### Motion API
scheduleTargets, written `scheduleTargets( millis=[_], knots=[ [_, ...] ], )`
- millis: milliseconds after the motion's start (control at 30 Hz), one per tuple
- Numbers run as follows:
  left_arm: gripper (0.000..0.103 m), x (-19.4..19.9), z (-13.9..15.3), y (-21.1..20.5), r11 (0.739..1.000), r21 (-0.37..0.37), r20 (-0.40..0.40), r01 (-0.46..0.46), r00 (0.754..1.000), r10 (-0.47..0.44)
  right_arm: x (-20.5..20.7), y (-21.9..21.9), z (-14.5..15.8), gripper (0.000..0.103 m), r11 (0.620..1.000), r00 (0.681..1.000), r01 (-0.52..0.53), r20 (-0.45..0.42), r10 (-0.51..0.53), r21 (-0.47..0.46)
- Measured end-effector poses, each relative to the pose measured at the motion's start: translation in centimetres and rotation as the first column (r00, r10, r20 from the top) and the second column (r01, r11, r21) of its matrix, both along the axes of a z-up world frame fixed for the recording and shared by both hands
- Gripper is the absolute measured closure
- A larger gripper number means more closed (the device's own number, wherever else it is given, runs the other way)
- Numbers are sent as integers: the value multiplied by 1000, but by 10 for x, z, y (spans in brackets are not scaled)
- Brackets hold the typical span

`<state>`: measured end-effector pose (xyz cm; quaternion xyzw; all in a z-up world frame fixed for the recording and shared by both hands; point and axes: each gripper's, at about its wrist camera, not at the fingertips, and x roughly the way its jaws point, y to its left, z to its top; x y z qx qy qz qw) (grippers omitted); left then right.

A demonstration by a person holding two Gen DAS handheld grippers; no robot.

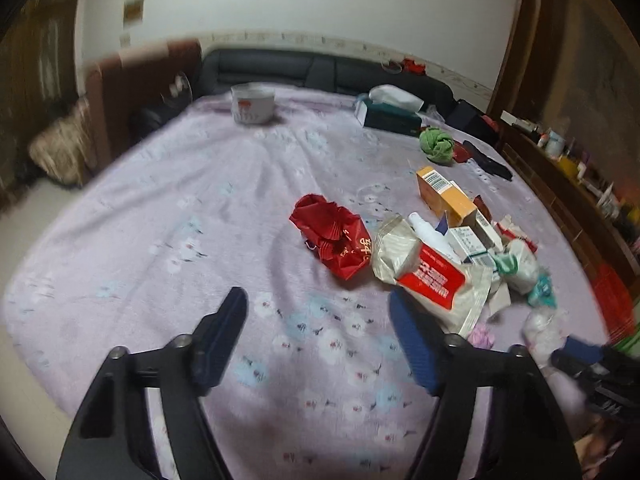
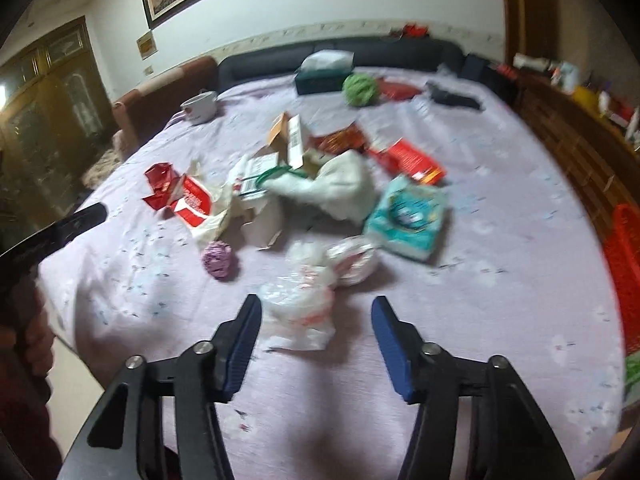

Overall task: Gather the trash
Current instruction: 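Grasp the red crumpled wrapper with the left gripper while the right gripper grasps a white plastic bag, then carry the red wrapper and white bag to the red basket and release both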

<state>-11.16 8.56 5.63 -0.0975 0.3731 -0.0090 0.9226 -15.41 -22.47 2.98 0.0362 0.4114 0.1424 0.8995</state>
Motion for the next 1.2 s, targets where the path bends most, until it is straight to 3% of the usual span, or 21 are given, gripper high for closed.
scheduleTargets(
  millis=[133, 467, 533, 567, 600, 667, 800, 1200],
  knots=[
    [32, 30, -1, 12, 996, -86, -54, -1, 999, -3, 15, 4, -4, 48, 1000, 999, 10, -38, -10, 5],
    [32, 99, -21, 2, 995, -90, -151, -41, 988, 27, 34, 4, -6, 49, 1000, 997, 22, -72, -21, 13],
    [32, 107, -27, 2, 995, -90, -164, -38, 986, 23, 36, 2, -10, 55, 999, 996, 15, -94, -12, 38],
    [36, 109, -28, 2, 996, -83, -162, -37, 987, 23, 36, 2, -11, 62, 999, 995, 11, -98, -7, 46],
    [51, 111, -29, 1, 997, -74, -159, -34, 987, 22, 37, 2, -12, 65, 998, 995, 5, -102, 1, 55],
    [65, 114, -33, 0, 998, -64, -176, -29, 984, 17, 36, 2, -13, 72, 998, 995, 2, -101, 5, 69],
    [73, 110, -32, -1, 998, -54, -153, -24, 988, 15, 32, 3, -12, 75, 998, 997, -3, -79, 8, 70],
    [73, 56, 10, 0, 1000, -20, 6, -13, 1000, 14, 13, -4, 12, 76, 999, 1000, 16, 26, -17, 35]
  ],
)
